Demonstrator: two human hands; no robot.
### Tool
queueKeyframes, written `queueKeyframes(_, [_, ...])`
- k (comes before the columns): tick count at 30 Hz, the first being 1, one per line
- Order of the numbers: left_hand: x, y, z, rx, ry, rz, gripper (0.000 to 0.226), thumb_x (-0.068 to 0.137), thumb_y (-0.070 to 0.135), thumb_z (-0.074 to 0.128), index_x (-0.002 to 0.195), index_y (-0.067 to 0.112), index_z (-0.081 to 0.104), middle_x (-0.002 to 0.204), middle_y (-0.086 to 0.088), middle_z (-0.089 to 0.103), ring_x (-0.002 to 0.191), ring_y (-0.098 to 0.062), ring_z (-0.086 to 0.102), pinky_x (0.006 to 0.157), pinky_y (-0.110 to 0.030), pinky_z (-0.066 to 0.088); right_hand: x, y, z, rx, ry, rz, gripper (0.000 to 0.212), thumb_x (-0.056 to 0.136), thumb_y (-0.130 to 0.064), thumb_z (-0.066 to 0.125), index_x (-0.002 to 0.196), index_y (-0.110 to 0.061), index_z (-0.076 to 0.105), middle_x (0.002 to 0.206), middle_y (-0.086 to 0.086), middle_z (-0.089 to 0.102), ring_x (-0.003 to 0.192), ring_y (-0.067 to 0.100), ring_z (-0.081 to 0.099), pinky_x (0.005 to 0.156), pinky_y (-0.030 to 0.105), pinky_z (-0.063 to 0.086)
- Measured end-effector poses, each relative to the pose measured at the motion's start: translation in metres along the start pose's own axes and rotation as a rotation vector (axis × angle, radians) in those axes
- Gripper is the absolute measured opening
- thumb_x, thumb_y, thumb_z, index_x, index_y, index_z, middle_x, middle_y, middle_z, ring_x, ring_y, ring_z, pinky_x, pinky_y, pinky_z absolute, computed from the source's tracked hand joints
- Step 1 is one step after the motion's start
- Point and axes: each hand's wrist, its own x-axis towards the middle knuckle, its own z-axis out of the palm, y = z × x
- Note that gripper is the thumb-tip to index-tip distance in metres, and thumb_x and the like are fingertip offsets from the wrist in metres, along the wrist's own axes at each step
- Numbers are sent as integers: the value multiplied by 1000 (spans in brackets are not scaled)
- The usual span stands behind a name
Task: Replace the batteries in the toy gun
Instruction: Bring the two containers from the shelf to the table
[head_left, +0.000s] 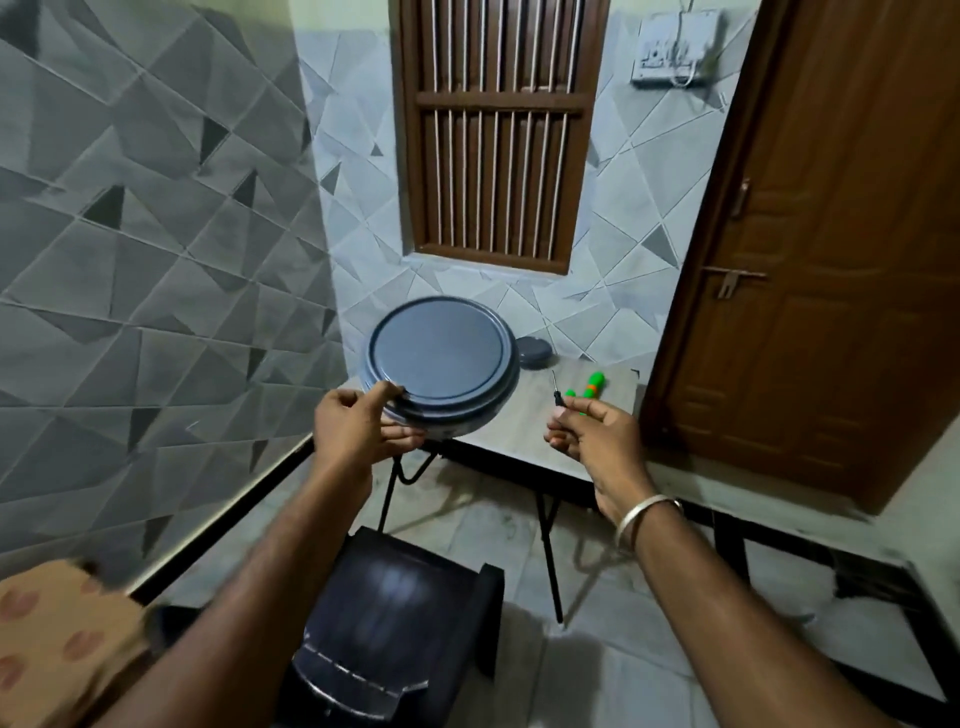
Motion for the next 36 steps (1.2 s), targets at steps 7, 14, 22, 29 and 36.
queueKeyframes(7, [53,-21,55,30,16,5,29,90,11,72,104,4,48,63,-21,58,53,-34,67,55,-39,61,74,17,-22,218,-70,154,12,92,5,57,102,11,60,80,21,68,66,26,69,65,26,60])
queueKeyframes(14, [146,-45,110,18,86,7,32,89,12,73,107,5,47,47,-9,59,59,-40,68,63,-47,62,187,15,-14,287,-103,237,19,86,12,59,102,5,55,84,26,70,66,30,71,65,30,62])
queueKeyframes(22, [234,-63,167,33,156,-26,42,86,14,76,116,2,49,65,-22,57,68,-46,67,65,-51,62,295,25,0,253,-137,275,3,89,2,64,87,1,62,79,17,68,74,28,66,64,26,60])
queueKeyframes(29, [315,-84,209,47,254,-20,39,88,14,75,115,3,48,61,-17,60,65,-42,68,71,-55,62,405,48,6,178,-179,339,7,84,3,69,81,-2,67,66,8,64,58,15,61,59,20,57])
queueKeyframes(36, [389,-107,250,24,362,-16,47,88,14,74,124,-1,47,62,-18,59,56,-37,67,72,-57,62,517,58,16,183,-268,430,2,89,3,63,90,2,65,73,13,62,69,23,61,56,23,57])
